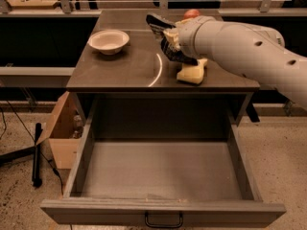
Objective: Place blue chip bag into top drawer
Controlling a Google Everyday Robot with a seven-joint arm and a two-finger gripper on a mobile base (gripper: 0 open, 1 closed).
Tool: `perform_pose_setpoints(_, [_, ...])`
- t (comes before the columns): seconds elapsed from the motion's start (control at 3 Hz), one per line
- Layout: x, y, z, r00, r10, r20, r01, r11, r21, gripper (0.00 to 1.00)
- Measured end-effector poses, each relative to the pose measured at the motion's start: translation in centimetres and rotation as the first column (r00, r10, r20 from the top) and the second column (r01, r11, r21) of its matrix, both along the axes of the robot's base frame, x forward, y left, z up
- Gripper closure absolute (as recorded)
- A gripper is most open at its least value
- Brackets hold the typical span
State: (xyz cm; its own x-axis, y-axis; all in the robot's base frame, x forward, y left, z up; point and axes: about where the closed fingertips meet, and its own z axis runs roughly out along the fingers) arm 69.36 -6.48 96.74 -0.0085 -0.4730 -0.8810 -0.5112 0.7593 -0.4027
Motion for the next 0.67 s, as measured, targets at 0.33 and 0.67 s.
perform_pose_setpoints(0.33, [-3.1,-0.3,-1.2,0.9980,0.046,-0.044,-0.045,0.998,0.034,1.00])
perform_pose_setpoints(0.67, [-7.5,0.4,-1.7,0.9901,0.115,-0.081,-0.108,0.991,0.083,1.00])
